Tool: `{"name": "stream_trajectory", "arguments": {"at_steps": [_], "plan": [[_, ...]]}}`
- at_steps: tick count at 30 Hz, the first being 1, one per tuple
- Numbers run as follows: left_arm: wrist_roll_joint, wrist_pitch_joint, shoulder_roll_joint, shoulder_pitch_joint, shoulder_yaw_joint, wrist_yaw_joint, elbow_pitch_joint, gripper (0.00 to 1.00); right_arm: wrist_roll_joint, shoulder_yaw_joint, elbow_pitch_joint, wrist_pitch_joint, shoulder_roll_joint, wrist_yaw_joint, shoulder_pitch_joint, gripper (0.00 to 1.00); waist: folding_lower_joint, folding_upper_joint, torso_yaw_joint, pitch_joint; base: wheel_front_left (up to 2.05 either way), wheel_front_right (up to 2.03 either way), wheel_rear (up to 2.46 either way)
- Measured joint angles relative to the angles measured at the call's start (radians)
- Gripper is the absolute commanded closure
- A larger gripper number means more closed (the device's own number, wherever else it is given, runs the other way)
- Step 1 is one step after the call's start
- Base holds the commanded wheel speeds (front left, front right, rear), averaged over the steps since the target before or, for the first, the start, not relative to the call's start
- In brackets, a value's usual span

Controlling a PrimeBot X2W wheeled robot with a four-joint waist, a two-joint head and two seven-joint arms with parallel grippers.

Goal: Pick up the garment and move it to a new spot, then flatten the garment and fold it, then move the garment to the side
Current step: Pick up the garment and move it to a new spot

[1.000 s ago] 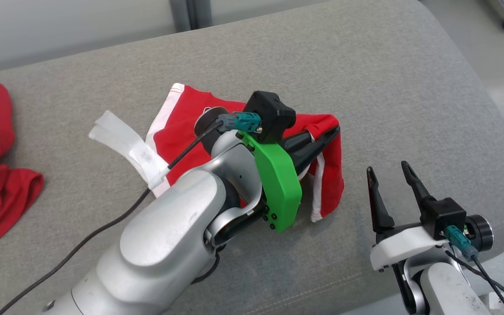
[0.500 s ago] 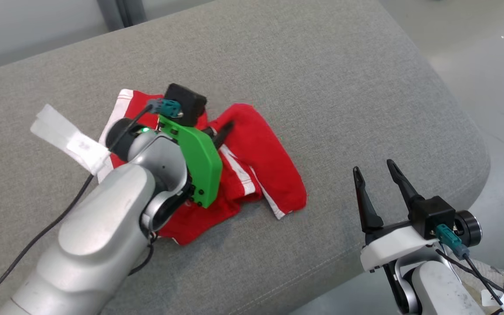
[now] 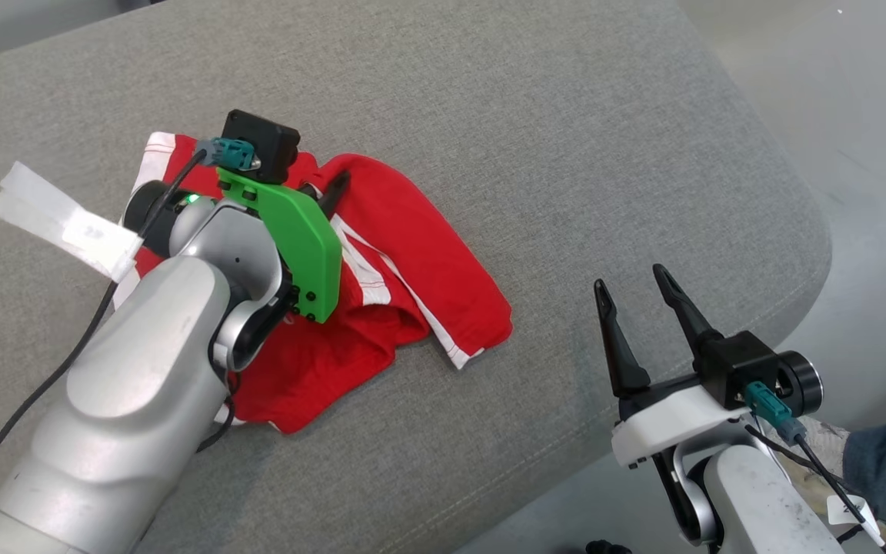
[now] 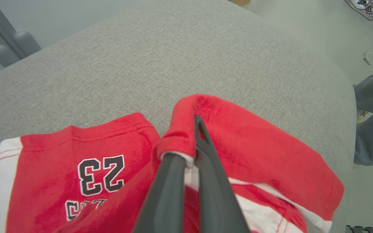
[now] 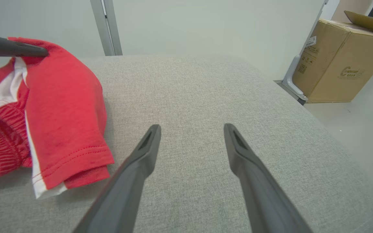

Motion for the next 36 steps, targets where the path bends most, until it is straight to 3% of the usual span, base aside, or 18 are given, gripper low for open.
{"name": "stream_trajectory", "arguments": {"at_steps": [1,2,4,5,6,7,8,21,28,36], "plan": [[0.000,-0.004,-0.004,-0.004,0.000,0.000,0.001,0.93,0.003,0.003,0.000,0.000,0.000,0.000,0.000,0.00,0.0000,0.0000,-0.005,0.004,0.00,0.00,0.00],[0.000,-0.012,-0.021,-0.013,0.000,0.000,0.005,1.00,0.011,0.008,0.001,0.000,0.000,0.000,-0.001,0.00,0.0000,0.0000,-0.013,0.011,0.00,0.00,0.00],[0.000,-0.015,-0.035,-0.021,-0.004,-0.001,0.016,0.97,0.021,0.008,0.001,0.000,0.001,-0.002,-0.001,0.00,0.0000,0.0000,-0.019,0.016,0.00,0.00,0.00],[0.000,-0.020,-0.040,-0.024,-0.005,-0.001,0.025,0.81,0.027,0.011,0.001,0.000,0.001,-0.002,-0.002,0.00,0.0000,0.0000,-0.021,0.018,0.00,0.00,0.00],[0.002,-0.020,-0.042,-0.027,-0.005,0.000,0.034,0.58,0.033,0.014,0.001,0.000,0.001,-0.002,-0.002,0.00,0.0000,0.0000,-0.023,0.019,0.00,0.00,0.00],[0.002,-0.020,-0.042,-0.028,-0.005,0.000,0.042,0.09,0.036,0.017,0.001,0.000,0.001,-0.002,-0.002,0.00,0.0000,0.0000,-0.024,0.019,0.00,0.00,0.00],[0.002,-0.020,-0.042,-0.029,-0.005,0.000,0.049,0.00,0.040,0.019,0.001,0.000,0.001,-0.003,-0.002,0.00,0.0000,0.0000,-0.025,0.019,0.00,0.00,0.00],[-0.020,-0.008,-0.085,0.009,-0.041,-0.005,0.125,0.00,0.026,0.020,0.006,0.000,0.002,-0.012,-0.003,0.00,0.0000,0.0000,0.022,-0.008,0.00,0.00,0.00],[-0.063,-0.004,-0.104,0.099,-0.074,-0.045,0.088,0.00,0.003,0.025,0.012,0.000,0.002,-0.012,-0.002,0.00,0.0000,0.0000,0.077,-0.042,0.00,0.00,0.00],[-0.099,-0.048,-0.121,0.166,-0.066,-0.057,-0.015,0.00,-0.015,0.026,0.021,0.000,-0.021,-0.011,0.040,0.00,0.0000,0.0000,0.150,-0.094,0.00,0.00,0.00]]}}
